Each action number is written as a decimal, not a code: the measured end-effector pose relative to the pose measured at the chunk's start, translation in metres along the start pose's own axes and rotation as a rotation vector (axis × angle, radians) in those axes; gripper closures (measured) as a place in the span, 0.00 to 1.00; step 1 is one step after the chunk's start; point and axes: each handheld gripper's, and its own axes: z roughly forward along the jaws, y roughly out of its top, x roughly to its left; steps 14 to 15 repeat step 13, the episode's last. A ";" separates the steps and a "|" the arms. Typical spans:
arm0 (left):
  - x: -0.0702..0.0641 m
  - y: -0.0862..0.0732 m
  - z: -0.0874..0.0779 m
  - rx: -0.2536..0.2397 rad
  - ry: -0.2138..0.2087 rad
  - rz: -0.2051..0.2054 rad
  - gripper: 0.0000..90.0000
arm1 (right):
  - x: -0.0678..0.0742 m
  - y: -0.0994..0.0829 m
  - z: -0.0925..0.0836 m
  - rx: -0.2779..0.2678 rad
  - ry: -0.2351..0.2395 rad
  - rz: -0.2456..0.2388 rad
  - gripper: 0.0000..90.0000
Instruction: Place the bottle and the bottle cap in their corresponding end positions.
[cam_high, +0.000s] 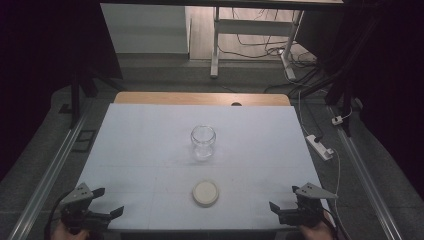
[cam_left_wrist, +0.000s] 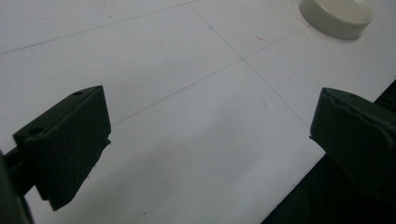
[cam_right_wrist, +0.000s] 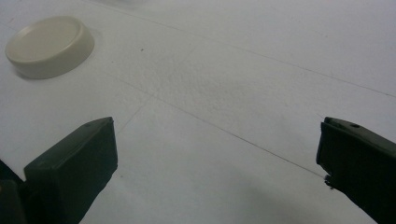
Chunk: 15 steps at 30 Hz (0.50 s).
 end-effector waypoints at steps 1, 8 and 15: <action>0.000 -0.001 -0.001 0.002 0.004 -0.002 0.00 | 0.000 -0.001 -0.001 0.002 -0.001 0.000 0.00; -0.002 -0.004 -0.004 0.050 0.054 -0.003 0.00 | 0.000 -0.003 -0.005 0.023 -0.008 0.008 0.00; -0.003 -0.003 -0.001 0.066 0.057 0.002 0.00 | -0.002 -0.004 -0.005 0.029 -0.003 0.014 0.00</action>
